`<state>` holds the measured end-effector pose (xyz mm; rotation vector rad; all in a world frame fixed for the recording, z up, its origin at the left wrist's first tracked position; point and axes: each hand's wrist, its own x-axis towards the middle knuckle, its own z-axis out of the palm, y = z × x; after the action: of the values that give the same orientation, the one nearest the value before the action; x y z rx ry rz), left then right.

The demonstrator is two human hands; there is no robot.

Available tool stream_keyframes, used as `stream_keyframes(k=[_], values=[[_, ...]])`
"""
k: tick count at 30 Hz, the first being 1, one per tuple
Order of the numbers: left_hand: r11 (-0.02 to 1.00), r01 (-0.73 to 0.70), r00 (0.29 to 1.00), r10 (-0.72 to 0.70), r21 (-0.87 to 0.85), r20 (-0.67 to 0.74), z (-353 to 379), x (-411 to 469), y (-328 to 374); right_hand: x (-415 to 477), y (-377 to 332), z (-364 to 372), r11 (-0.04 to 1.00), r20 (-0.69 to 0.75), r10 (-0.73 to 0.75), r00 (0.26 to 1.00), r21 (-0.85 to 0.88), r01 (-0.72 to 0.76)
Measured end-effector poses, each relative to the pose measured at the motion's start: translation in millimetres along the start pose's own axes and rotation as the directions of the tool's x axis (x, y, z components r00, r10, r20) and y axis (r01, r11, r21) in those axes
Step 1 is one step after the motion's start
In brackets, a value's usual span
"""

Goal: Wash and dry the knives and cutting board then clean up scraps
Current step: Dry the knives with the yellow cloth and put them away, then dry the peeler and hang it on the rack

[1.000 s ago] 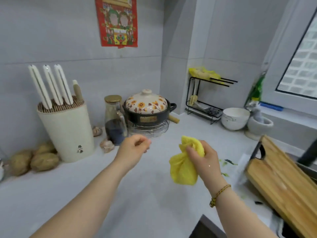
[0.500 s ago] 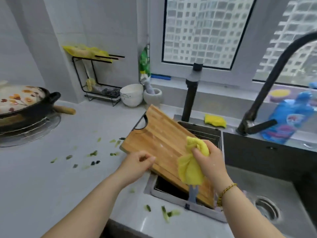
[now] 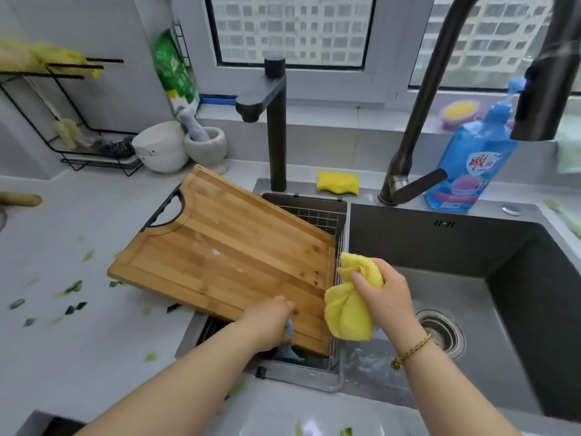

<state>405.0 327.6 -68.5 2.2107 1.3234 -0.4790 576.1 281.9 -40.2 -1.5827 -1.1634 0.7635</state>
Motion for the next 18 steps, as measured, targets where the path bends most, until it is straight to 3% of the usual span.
stream_keyframes(k=[7, 11, 14, 16, 18], values=[[1.0, 0.001, 0.996, 0.0, -0.006, 0.085, -16.8, 9.0, 3.6, 2.0, 7.6, -5.1, 0.998, -0.029, 0.051, 0.998, 0.029, -0.05], [1.0, 0.001, 0.998, -0.001, 0.01, 0.06, -35.7, -6.9, -0.1, 2.9, 3.1, -4.0, 0.997, -0.079, 0.062, 0.995, 0.055, -0.057], [1.0, -0.027, 0.998, 0.028, 0.009, -0.051, -57.8, -27.5, -5.1, 3.9, -7.0, -7.1, 0.994, -0.158, 0.079, 0.984, 0.083, -0.066], [0.994, -0.051, 0.983, 0.032, -0.101, -0.18, -74.9, -40.6, -12.5, 6.6, -17.2, -7.6, 0.992, -0.2, 0.074, 0.977, 0.117, -0.051], [0.923, -0.093, 0.953, -0.025, -0.373, -0.301, -90.3, -50.1, -19.8, 8.9, -28.9, -6.1, 0.992, -0.222, 0.044, 0.974, 0.126, -0.016]])
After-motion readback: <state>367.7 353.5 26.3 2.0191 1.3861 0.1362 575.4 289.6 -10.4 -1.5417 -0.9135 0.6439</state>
